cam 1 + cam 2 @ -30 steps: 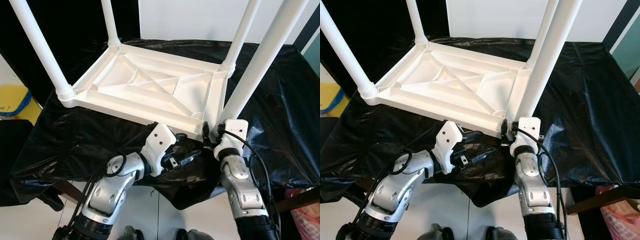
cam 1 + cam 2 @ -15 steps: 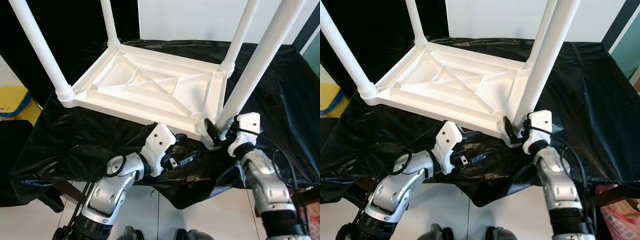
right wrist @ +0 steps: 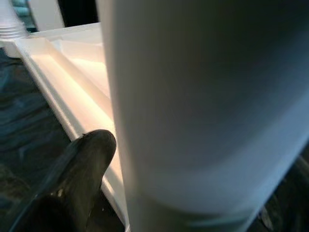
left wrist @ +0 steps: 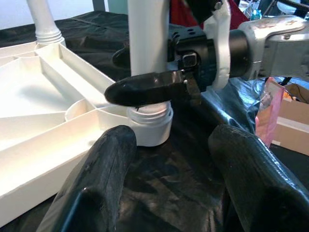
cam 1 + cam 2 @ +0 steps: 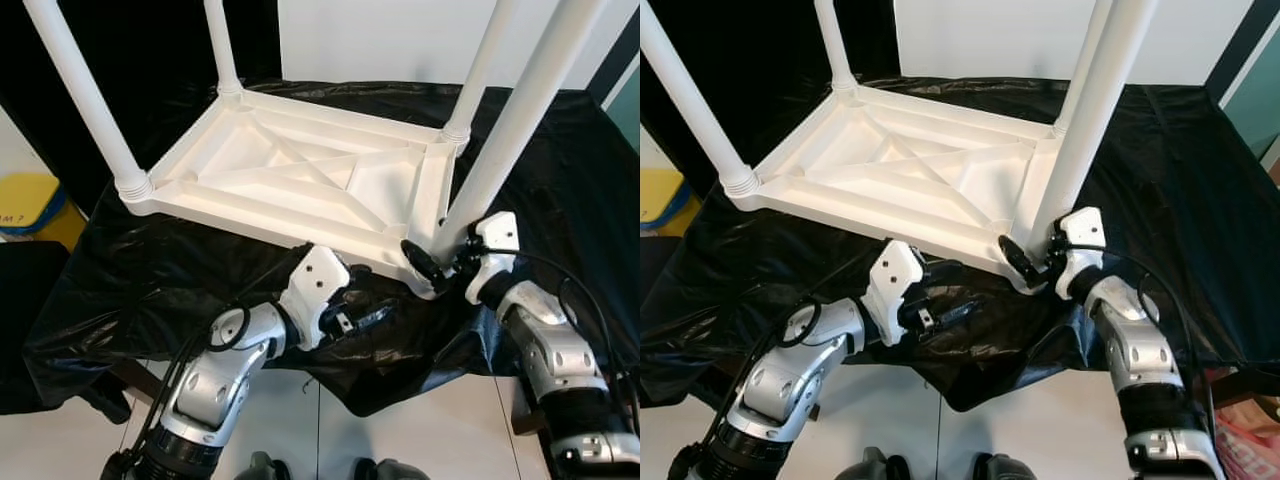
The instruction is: Building children table
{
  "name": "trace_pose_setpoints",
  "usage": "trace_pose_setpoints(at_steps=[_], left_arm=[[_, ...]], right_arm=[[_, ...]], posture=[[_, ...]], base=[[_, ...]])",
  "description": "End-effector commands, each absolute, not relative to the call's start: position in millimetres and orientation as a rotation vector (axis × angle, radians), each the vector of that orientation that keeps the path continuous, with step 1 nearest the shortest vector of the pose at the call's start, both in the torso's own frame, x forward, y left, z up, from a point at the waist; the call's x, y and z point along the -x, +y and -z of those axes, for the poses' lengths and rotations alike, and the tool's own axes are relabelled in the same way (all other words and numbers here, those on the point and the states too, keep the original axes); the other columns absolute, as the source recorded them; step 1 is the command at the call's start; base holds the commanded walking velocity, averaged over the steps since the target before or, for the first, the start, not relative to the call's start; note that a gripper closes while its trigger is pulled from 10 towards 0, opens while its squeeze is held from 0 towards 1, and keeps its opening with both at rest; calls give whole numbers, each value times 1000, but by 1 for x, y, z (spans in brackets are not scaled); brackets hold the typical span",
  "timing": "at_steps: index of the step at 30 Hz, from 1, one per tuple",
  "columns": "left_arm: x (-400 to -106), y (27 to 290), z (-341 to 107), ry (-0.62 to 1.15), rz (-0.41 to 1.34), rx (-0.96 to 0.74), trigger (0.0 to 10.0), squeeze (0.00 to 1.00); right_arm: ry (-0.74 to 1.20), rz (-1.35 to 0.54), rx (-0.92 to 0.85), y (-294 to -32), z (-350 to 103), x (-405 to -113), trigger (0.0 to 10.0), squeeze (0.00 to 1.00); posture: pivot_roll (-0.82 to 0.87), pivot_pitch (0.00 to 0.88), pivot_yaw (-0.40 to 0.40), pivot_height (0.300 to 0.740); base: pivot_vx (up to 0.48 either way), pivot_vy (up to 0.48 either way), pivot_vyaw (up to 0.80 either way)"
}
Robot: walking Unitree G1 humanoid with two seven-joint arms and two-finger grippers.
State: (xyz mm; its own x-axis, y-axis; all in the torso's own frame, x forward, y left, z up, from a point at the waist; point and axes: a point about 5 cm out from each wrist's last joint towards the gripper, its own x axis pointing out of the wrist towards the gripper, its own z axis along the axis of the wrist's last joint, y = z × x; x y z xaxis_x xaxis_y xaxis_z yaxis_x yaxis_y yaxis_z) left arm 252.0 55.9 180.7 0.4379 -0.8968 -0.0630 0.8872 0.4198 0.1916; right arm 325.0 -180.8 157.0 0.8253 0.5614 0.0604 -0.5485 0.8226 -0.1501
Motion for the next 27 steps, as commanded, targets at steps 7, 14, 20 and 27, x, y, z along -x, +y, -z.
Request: trace_pose_setpoints(at_steps=[7, 14, 20, 27], left_arm=[[-254, 57, -180, -47, 1079, -205, 10000, 0], [-254, 58, -180, -46, 1073, -204, 10000, 0], [-253, 58, -180, -44, 1071, -201, 10000, 0], [-252, 58, -180, -43, 1073, -197, 10000, 0]], right_arm=[[-78, -639, 139, -178, -151, -331, 10000, 0], [-79, -637, 136, -179, -148, -334, 0, 0], [-72, -605, 120, -180, -143, -333, 39, 0], [-107, -521, 51, -174, -141, -325, 10000, 0]], posture=[[-20, 128, -11, 740], [-15, 130, -14, 740], [-18, 135, -18, 740], [-22, 138, -19, 740]], base=[[0, 0, 0], [0, 0, 0], [0, 0, 0], [0, 0, 0]])
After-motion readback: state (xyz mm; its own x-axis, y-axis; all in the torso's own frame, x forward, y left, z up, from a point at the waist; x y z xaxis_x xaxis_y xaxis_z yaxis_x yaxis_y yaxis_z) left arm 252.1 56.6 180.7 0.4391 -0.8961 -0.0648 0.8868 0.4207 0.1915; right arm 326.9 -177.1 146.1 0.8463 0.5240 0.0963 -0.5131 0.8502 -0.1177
